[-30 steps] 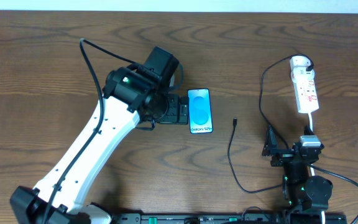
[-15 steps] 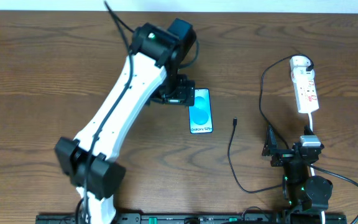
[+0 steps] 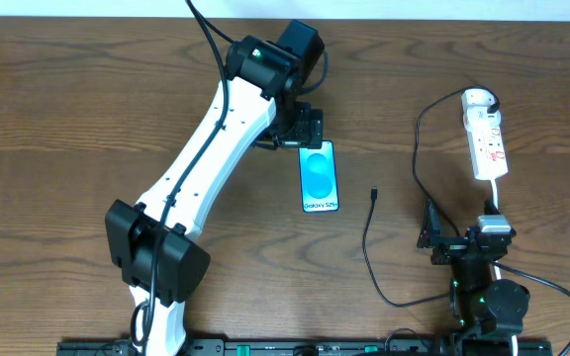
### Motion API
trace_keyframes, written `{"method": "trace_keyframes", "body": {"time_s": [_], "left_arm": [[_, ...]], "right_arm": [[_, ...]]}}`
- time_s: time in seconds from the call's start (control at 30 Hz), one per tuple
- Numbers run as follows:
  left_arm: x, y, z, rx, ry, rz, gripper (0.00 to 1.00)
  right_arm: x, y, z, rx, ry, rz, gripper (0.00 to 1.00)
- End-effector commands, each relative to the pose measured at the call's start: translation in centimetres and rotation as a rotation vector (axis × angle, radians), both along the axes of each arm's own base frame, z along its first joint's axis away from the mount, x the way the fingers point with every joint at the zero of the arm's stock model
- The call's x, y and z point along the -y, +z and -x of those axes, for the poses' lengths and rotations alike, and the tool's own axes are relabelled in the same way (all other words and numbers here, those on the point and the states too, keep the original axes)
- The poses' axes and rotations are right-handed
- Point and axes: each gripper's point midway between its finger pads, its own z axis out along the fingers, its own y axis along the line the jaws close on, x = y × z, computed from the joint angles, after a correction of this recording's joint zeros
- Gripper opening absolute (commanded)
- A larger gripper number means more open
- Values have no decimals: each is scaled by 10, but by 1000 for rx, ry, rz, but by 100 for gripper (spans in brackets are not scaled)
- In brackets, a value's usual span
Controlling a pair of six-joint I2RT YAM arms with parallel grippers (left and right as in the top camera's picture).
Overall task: Plug charger to phone and switch on socket
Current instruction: 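Raise the left arm and move the left gripper over the phone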
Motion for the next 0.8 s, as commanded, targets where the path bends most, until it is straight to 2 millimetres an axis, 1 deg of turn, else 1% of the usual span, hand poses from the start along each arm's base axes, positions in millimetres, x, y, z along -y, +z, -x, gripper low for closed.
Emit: {"method": "trace_keyframes", "body": {"time_s": [0.0,0.4,0.57,0.77], "left_arm": [[1,3,-5,21,51,8,98],[5,-19,-7,-20,97,-10,98],[8,-38,-8,-60,118,-33,98],[21,-63,-6,-98,113,-59,98]], "right_arm": [[0,-1,0,-3,0,-6,99],[0,-1,0,-3,0,-6,99],[0,-1,0,-3,0,-6,99],[0,-1,0,-3,0,-6,99]]}}
